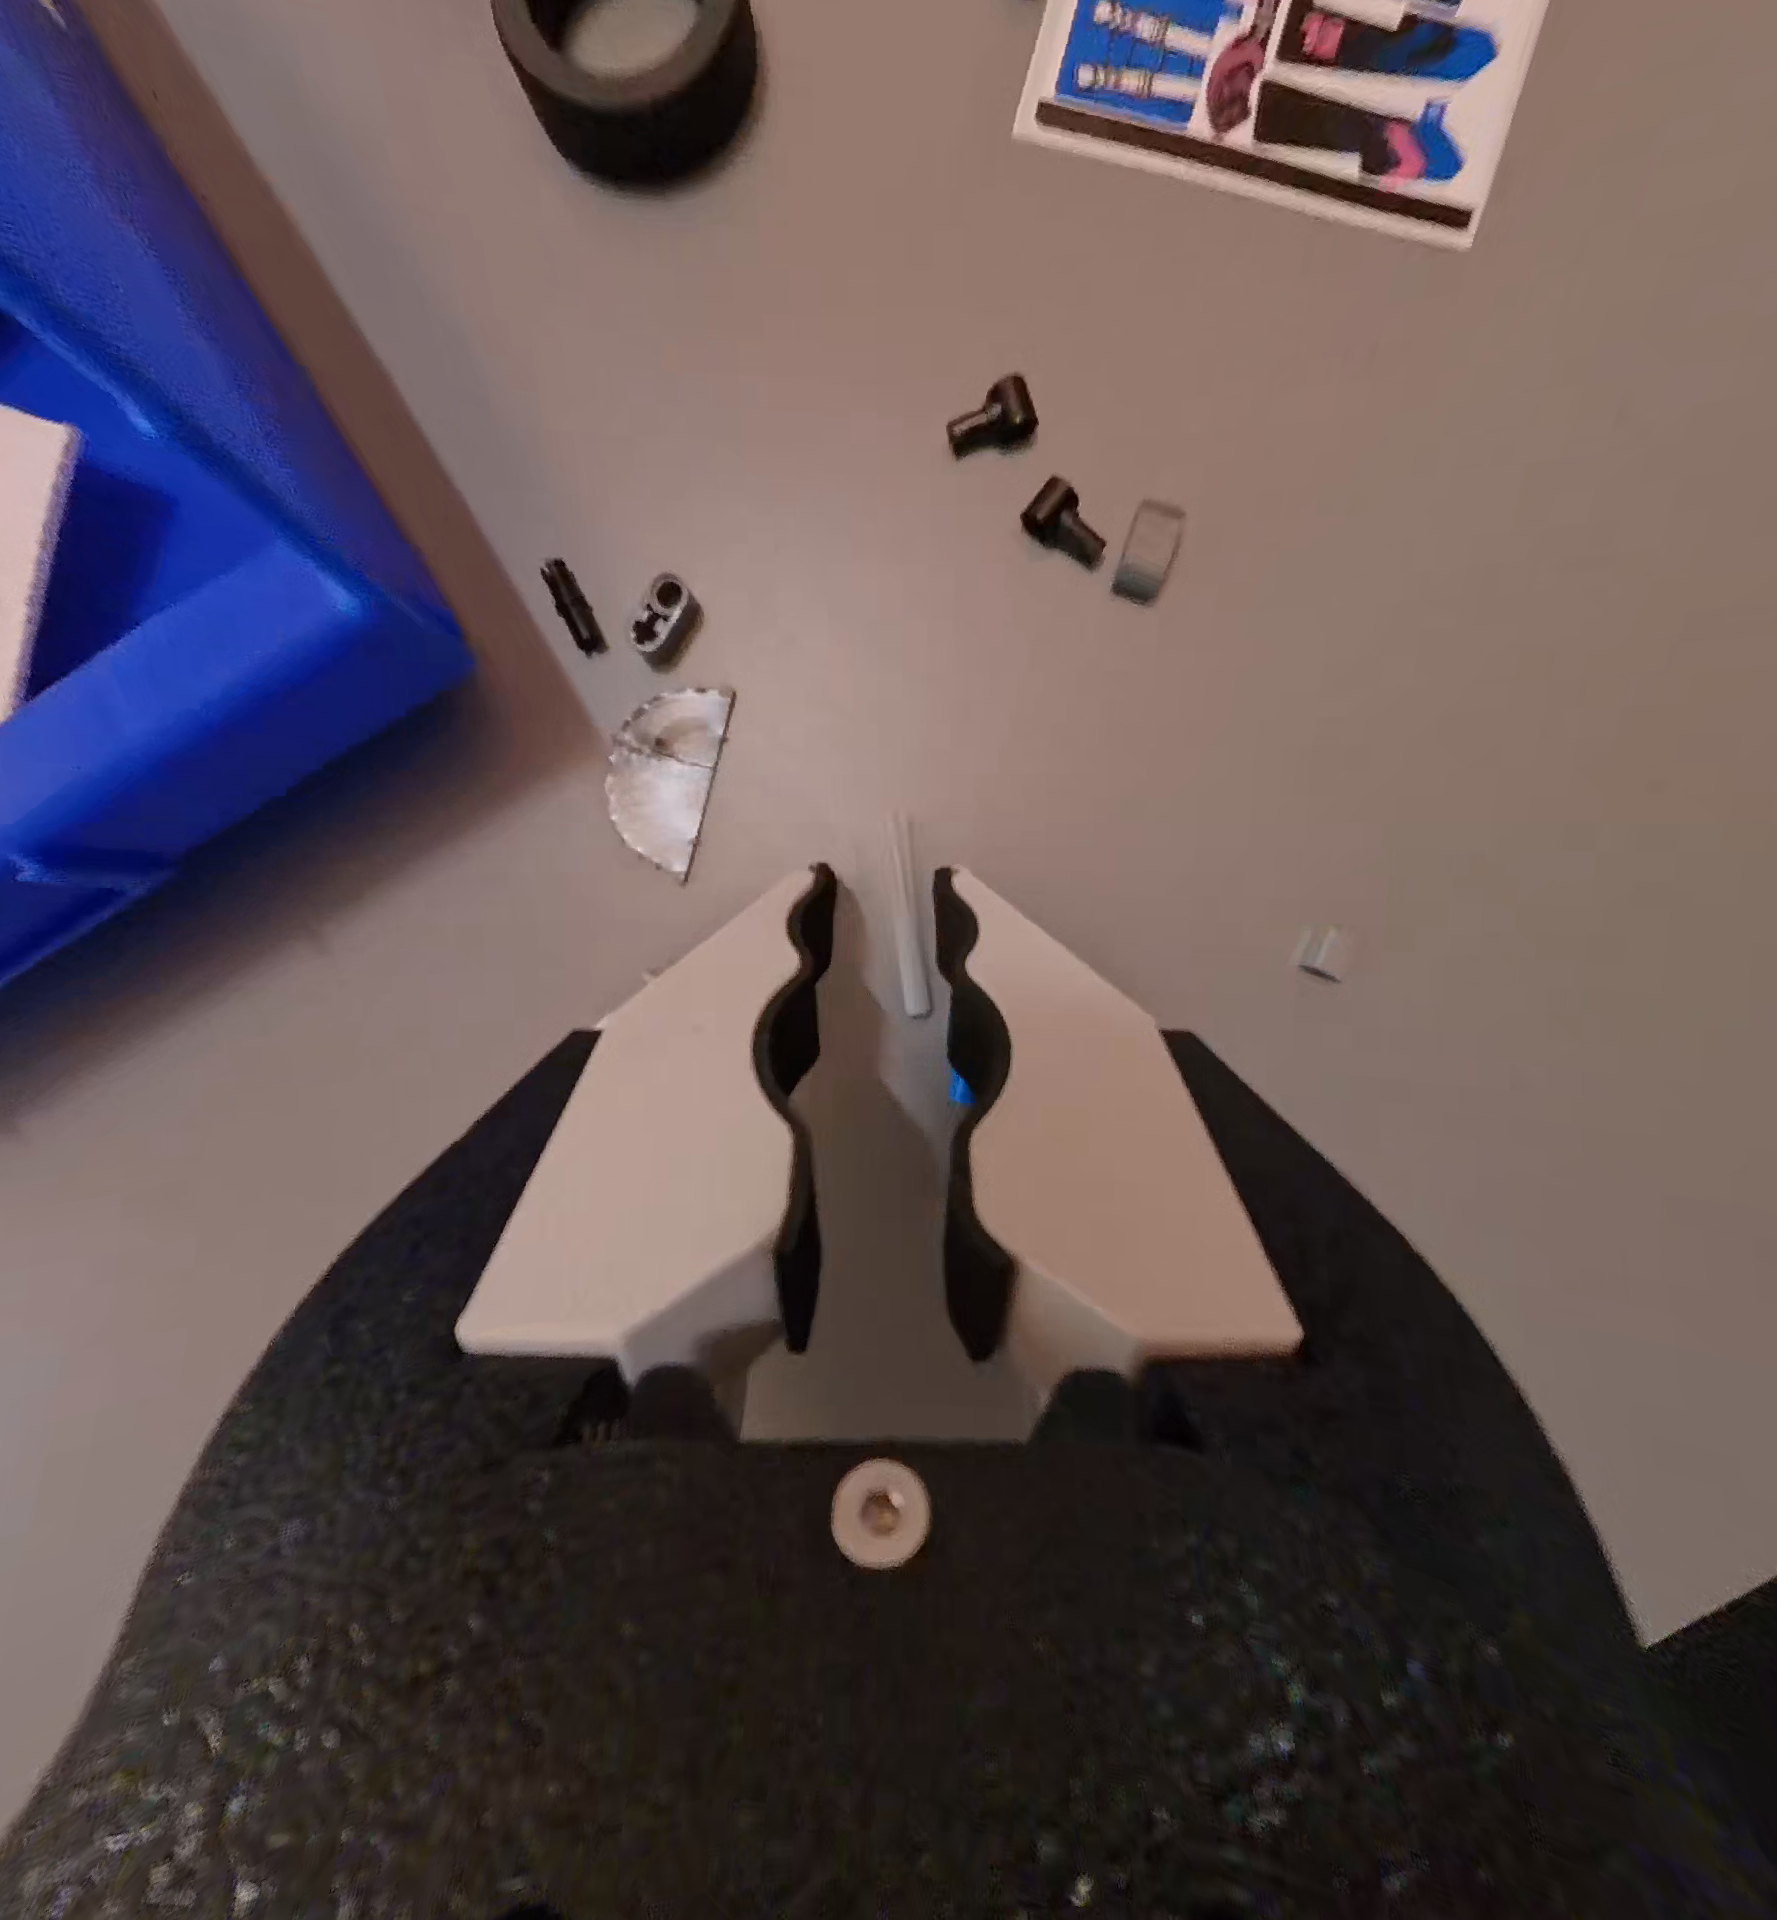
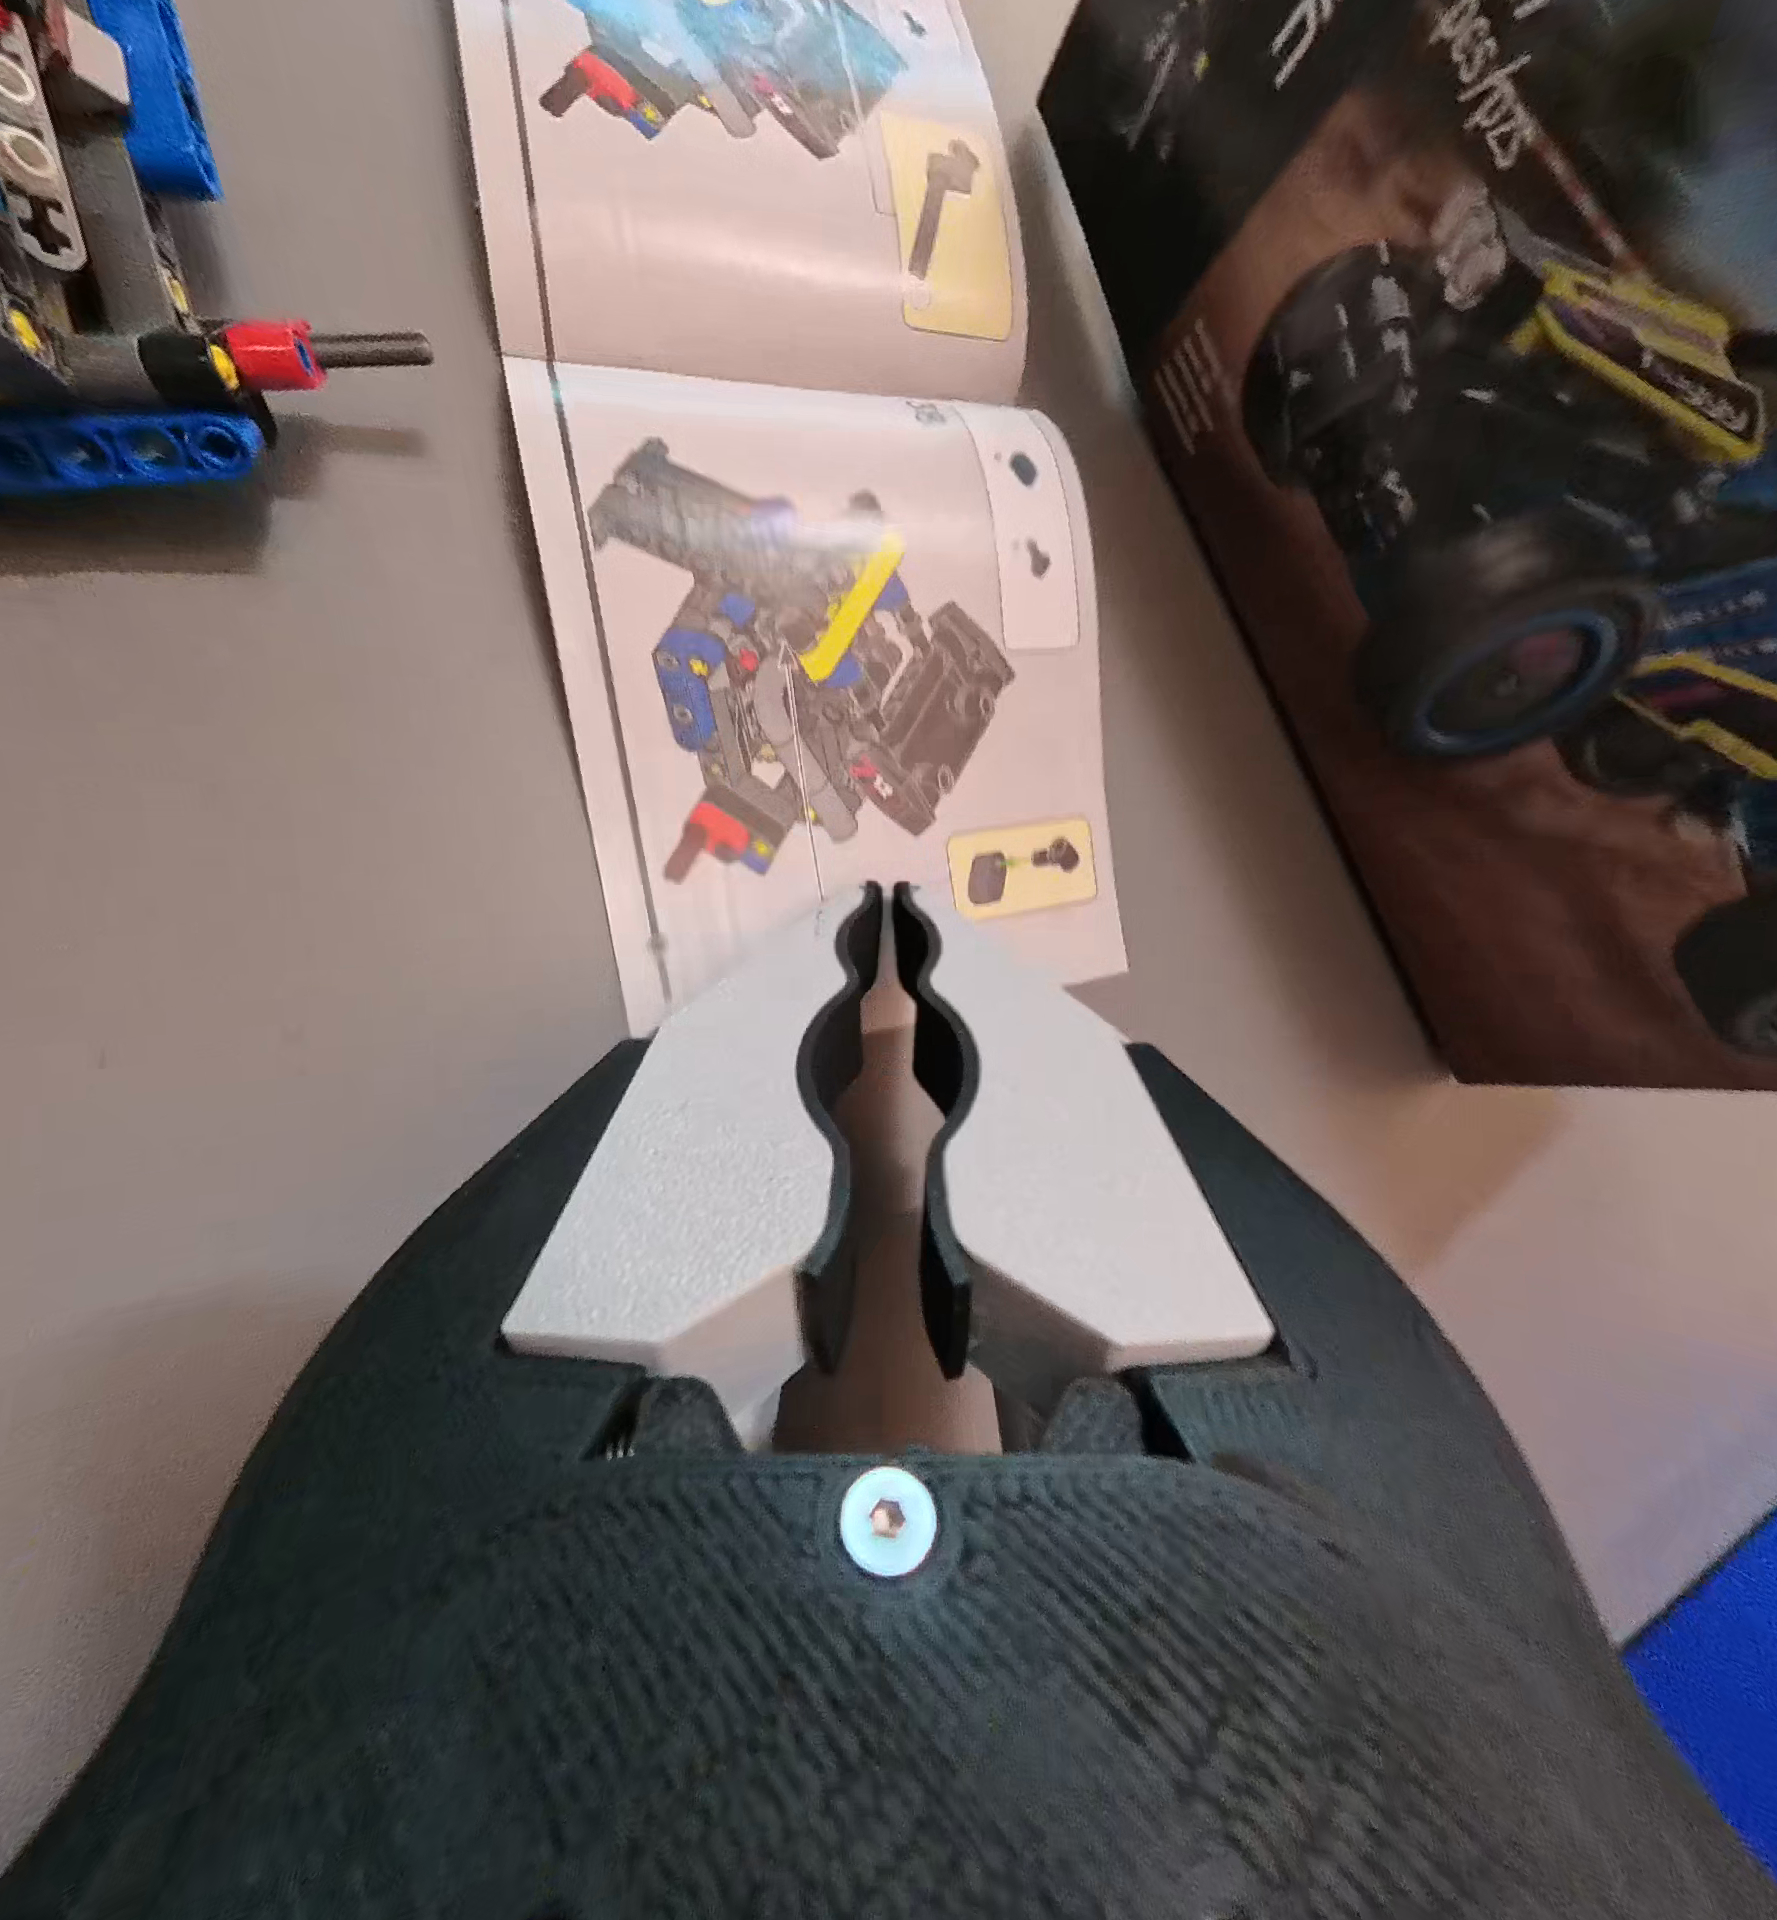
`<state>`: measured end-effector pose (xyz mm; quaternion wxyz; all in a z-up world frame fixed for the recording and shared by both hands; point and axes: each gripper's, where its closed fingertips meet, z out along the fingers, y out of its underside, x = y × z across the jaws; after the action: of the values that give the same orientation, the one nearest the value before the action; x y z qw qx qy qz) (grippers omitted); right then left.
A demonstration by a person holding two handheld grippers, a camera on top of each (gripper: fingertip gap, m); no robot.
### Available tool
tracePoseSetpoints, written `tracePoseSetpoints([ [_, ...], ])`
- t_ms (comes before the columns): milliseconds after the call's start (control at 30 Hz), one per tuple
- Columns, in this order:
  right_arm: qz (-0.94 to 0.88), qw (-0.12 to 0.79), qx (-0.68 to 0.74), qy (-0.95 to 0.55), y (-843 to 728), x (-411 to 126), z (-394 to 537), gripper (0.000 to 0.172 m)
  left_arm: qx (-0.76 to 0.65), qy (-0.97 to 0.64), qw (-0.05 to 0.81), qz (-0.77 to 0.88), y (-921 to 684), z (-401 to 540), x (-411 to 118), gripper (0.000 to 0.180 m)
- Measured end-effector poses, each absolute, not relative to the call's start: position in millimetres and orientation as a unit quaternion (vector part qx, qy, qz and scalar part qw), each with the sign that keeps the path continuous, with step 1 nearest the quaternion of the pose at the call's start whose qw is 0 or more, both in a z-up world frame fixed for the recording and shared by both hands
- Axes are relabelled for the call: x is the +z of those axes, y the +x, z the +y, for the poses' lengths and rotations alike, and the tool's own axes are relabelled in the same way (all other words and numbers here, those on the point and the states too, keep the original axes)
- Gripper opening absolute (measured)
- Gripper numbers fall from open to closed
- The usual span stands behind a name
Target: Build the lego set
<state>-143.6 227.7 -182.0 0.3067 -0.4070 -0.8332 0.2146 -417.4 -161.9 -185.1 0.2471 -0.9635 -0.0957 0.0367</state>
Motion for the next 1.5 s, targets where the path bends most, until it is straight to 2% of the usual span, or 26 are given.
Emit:
tracePoseSetpoints([
  [100,-0.811,0.340,0.241,-0.410,-147.4,-169.7,228.2,0.004,0.032,-0.964,0.246,-0.096,-413.0,-157.8,-187.5,0.001],
  [267,-0.774,0.413,0.273,-0.394,-165.8,-153.9,227.5,0.012,0.060,-0.961,0.259,-0.081,-418.4,-149.8,-186.2,0.001],
  [433,-0.791,0.390,0.276,-0.382,-164.5,-168.0,218.3,0.001,0.078,-0.945,0.316,-0.039,-398.9,-120.3,-151.2,0.001],
  [533,-0.812,0.382,0.245,-0.367,-161.5,-179.2,216.9,0.000,0.023,-0.929,0.368,0.039,-331.1,-64.2,-133.4,0.001],
  [700,-0.819,0.375,0.221,-0.375,-152.1,-182.4,227.5,0.000,0.004,-0.912,0.388,0.132,-242.7,1.0,-161.3,0.001],
  [933,-0.802,0.402,0.183,-0.402,-132.1,-181.0,259.6,0.000,-0.056,-0.911,0.395,0.099,-216.6,17.7,-185.7,0.002],
  [1033,-0.785,0.433,0.174,-0.409,-131.0,-172.6,270.0,0.002,-0.067,-0.909,0.403,0.088,-217.3,14.5,-182.1,0.014],
  [1200,-0.709,0.529,0.193,-0.425,-146.1,-141.1,281.2,0.008,0.001,-0.883,0.466,0.056,-269.4,0.2,-140.4,0.014],
  [1333,-0.674,0.559,0.215,-0.433,-154.2,-130.7,281.0,0.013,0.083,-0.858,0.507,-0.006,-340.9,-16.2,-102.8,0.018],
  [1500,-0.643,0.600,0.181,-0.440,-150.7,-123.1,296.9,0.013,0.146,-0.795,0.585,-0.071,-395.6,-24.7,-60.2,0.053],
])
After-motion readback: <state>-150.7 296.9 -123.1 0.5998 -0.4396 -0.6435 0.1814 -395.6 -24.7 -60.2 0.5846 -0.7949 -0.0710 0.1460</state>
